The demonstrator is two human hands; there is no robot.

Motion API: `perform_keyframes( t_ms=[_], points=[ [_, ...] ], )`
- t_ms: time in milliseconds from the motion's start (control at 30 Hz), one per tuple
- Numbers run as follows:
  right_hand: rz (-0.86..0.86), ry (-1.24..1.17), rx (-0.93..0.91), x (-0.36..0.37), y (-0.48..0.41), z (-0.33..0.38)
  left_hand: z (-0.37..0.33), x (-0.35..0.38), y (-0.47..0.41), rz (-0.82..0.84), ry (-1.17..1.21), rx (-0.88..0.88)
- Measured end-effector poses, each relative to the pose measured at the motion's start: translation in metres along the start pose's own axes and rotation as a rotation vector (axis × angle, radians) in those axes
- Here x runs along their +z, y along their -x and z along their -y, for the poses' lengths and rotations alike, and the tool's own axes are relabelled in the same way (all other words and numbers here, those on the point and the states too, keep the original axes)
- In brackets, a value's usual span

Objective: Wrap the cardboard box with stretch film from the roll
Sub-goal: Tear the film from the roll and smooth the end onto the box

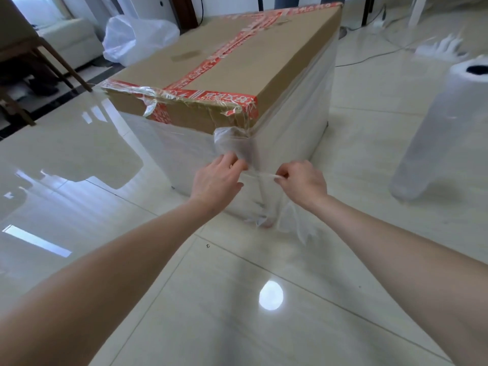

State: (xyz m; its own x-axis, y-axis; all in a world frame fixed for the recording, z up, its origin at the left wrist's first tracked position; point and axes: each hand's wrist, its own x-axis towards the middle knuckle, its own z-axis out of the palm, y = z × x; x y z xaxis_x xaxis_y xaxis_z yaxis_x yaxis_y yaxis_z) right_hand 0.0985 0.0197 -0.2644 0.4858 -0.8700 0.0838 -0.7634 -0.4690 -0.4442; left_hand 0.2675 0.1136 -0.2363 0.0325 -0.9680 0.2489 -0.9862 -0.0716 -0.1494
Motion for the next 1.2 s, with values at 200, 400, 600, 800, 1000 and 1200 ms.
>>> perform_keyframes(
  t_ms=[200, 400, 600, 800, 1000, 1200],
  points=[
    [0.008, -0.198, -0.036, -0.019, -0.001, -0.013, -0.024, 0.005, -0.007, -0.015, -0.099, 0.027],
    [0.099, -0.314, -0.046, -0.028, 0.000, -0.012, -0.034, -0.008, -0.017, -0.141, -0.032, 0.060],
    [-0.131, -0.107, -0.143, -0.031, 0.001, -0.014, -0.032, -0.018, -0.016, -0.256, -0.031, 0.076],
    [-0.218, 0.275, -0.343, -0.022, 0.003, 0.004, -0.029, -0.032, -0.021, -0.355, -0.184, 0.227],
    [-0.182, -0.111, -0.182, -0.037, -0.008, -0.006, -0.034, -0.052, -0.035, -0.490, -0.411, 0.453],
    [-0.190, -0.267, -0.120, -0.048, -0.005, -0.016, -0.052, -0.069, -0.060, -0.063, -0.721, 0.411]
  ],
)
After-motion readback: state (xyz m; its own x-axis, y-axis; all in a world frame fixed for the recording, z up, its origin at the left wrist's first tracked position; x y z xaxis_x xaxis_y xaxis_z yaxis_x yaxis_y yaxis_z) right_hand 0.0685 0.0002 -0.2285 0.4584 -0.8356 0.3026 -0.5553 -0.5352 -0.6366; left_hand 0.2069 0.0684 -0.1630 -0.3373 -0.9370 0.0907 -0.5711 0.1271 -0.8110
